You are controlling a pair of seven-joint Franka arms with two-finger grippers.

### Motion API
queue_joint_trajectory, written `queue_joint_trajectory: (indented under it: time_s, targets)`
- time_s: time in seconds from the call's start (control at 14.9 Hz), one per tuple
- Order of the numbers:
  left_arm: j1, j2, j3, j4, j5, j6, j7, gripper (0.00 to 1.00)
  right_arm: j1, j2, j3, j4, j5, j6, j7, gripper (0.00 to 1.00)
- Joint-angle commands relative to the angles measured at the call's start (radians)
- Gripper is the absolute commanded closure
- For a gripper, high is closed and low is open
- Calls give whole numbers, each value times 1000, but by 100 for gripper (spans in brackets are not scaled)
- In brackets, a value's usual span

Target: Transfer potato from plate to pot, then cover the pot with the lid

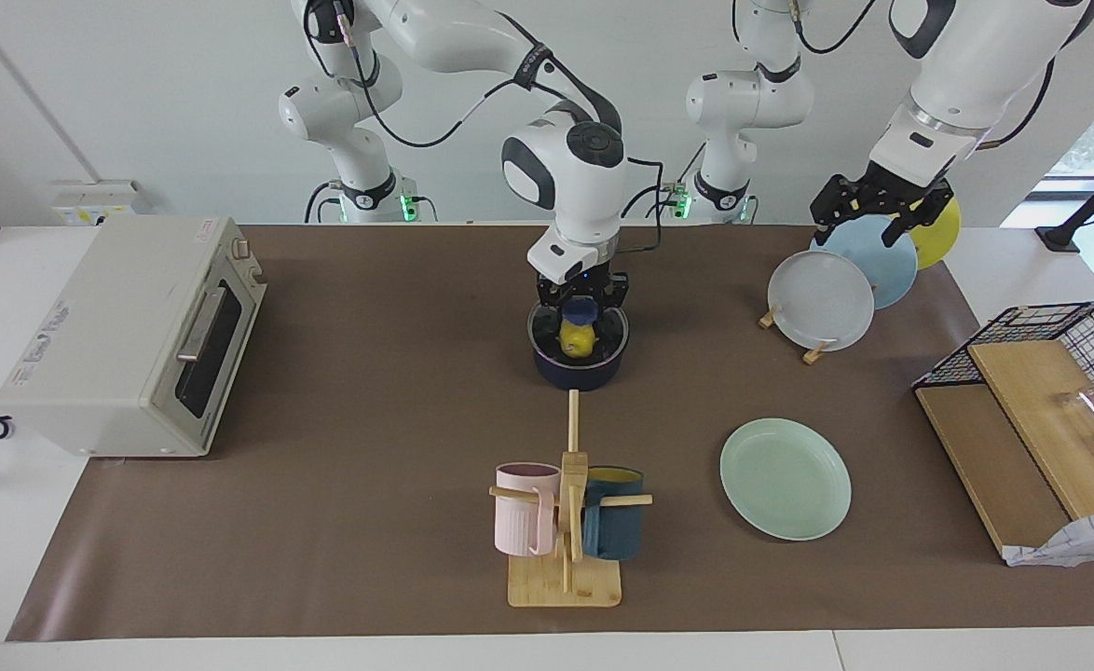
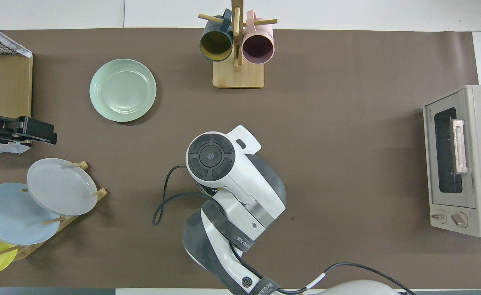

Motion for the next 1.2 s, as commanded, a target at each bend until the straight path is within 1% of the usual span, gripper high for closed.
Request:
queue_joint_trajectory:
  time_s: [0.0, 0.6, 0.67, 0.74, 0.87, 0.94, 1.0, 1.07, 1.14]
  targets:
    - [15, -13, -6, 1, -7, -18, 2, 0, 1, 3, 1, -6, 2, 28, 13, 100]
    - [15, -13, -6, 1, -7, -18, 3, 0, -2, 1, 1, -24, 4, 49, 13, 100]
    - [15, -13, -6, 1, -7, -18, 2, 0, -2, 1, 1, -24, 4, 49, 13, 97]
    - [15, -13, -6, 1, -7, -18, 3, 0, -4, 1, 1, -24, 4, 46, 13, 93]
    - [15, -13, -6, 1, -7, -18, 2, 0, -5, 1, 1, -24, 4, 43, 13, 70]
    - [15, -13, -6, 1, -7, -18, 3, 0, -5, 1, 1, -24, 4, 43, 13, 68]
    - [15, -13, -6, 1, -7, -18, 3, 0, -5, 1, 1, -24, 6, 45, 13, 61]
    - [15, -13, -6, 1, -7, -18, 2, 0, -5, 1, 1, -21, 4, 43, 13, 58]
    - [15, -13, -6, 1, -7, -18, 3, 0, -7, 1, 1, -20, 4, 42, 13, 50]
